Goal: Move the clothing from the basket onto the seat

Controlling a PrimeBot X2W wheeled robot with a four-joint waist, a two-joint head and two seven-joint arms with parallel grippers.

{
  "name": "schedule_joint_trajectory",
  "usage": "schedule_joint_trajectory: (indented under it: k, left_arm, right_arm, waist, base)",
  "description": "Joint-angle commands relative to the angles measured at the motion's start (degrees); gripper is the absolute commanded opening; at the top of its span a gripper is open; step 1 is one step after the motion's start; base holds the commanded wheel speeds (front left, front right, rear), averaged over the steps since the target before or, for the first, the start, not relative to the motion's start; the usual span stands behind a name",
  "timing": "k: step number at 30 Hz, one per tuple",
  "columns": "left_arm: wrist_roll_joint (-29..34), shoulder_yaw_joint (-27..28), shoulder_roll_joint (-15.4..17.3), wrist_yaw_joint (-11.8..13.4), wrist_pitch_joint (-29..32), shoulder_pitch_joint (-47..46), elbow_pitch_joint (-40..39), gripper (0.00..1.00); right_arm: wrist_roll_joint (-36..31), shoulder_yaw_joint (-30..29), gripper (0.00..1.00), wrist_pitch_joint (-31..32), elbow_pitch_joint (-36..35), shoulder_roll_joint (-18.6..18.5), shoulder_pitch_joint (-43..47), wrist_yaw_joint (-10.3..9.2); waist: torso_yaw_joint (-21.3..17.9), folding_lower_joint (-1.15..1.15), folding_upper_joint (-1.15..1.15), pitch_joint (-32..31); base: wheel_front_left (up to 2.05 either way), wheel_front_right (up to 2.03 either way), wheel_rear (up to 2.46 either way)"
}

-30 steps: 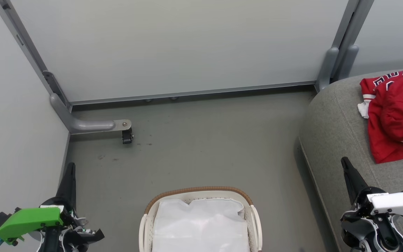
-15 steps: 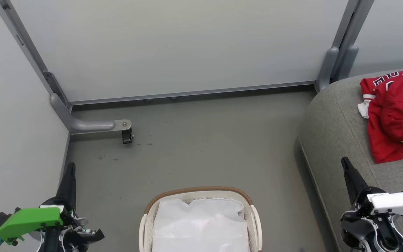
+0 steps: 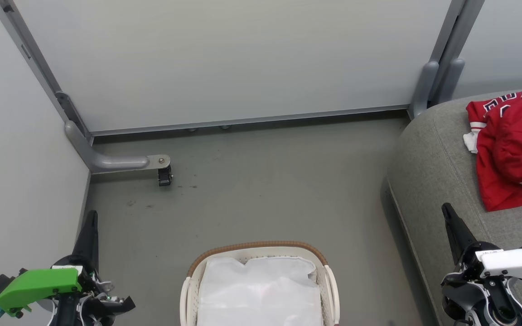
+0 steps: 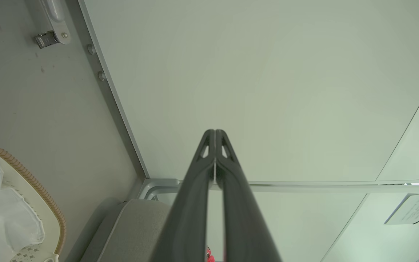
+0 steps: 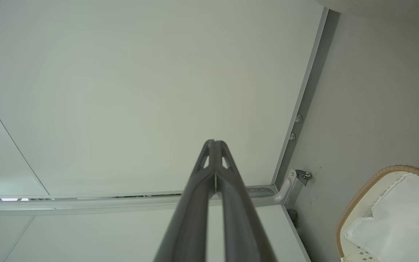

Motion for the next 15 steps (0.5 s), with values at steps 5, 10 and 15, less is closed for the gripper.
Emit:
schedule_joint_trajectory:
  k: [5,10,15]
  left_arm:
    - [-0.13,0.15,-0.02,-0.32,0.22,-0.63,0.05,0.0]
    - [-0.12,0.16,-0.02,-0.32,0.22,-0.63,0.07,0.0]
    - [-0.12,0.16,-0.02,-0.32,0.23,-0.63,0.07,0.0]
  right_arm:
    - [0.2,-0.12,0.0,0.14,-0.24,-0.34,-0.48,0.0]
    - [0.2,-0.12,0.0,0.13,-0.24,-0.34,-0.48,0.0]
    - [0.2,-0.12,0.0,0.13,-0.24,-0.33,-0.48,0.0]
  waist:
    - [0.0,0.0,0.0,0.0]
    - [0.0,0.0,0.0,0.0]
    - [0.0,0.0,0.0,0.0]
  base:
    - [0.0,0.0,0.0]
    - [0.0,0.0,0.0]
    - [0.0,0.0,0.0]
